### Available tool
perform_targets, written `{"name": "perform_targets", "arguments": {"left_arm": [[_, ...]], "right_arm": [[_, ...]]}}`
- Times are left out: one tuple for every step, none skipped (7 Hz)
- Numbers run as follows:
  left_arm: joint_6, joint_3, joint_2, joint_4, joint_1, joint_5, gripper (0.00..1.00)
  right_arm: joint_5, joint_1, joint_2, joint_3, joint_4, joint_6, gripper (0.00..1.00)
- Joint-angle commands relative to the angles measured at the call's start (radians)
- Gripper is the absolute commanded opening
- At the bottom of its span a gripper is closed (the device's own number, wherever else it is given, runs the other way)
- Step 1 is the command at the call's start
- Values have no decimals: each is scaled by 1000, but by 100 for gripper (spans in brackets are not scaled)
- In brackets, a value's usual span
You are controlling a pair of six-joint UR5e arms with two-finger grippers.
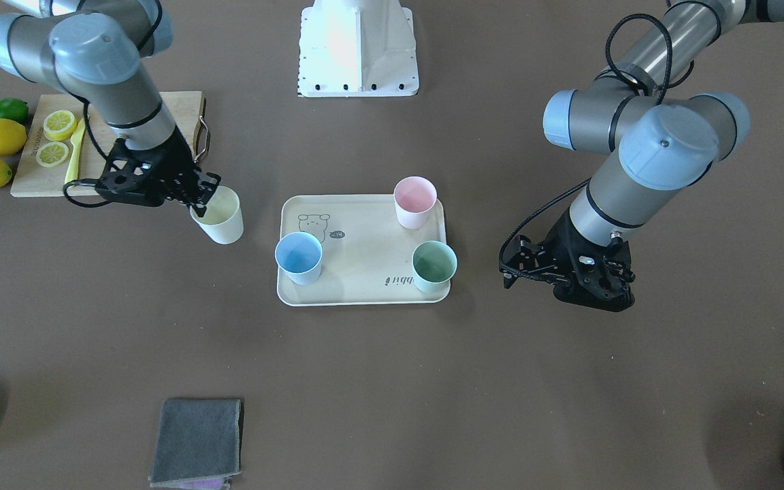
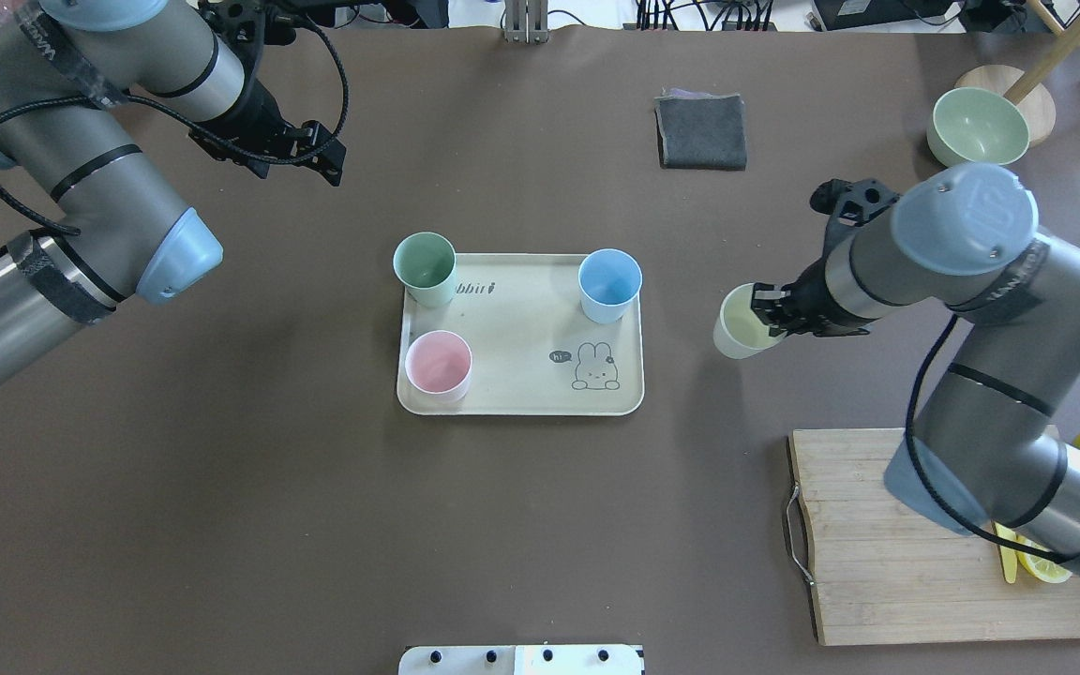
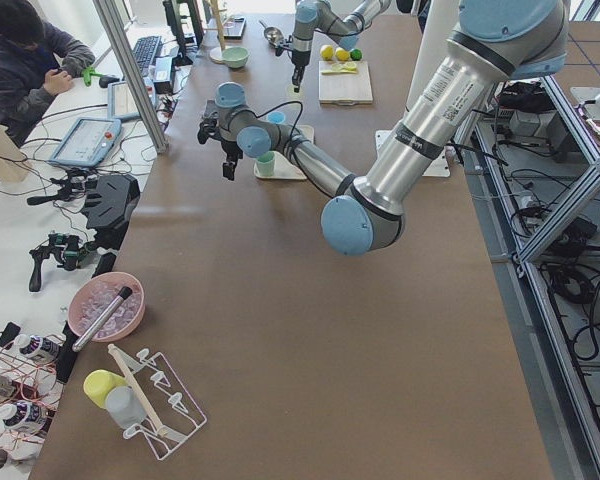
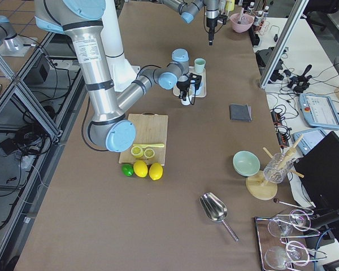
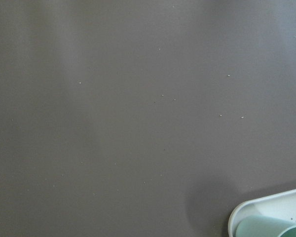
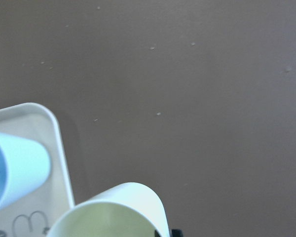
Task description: Place all cups on tray
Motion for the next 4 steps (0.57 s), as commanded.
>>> {"name": "perform_targets", "arguments": {"left_arm": [[0,3,0,-2,-1,1,98],[0,3,1,-2,-1,3,98],[0,3,1,0,-1,3,98],[0,3,3,-2,-1,3,98]], "right_arm": [[-91,-122,129,-50,-63,107,0],[-111,-139,139,-54,-59,107,0],[-113,-136,153,-63,-54,106,5],[-113,-120,159,-75,-51,91,81]]}}
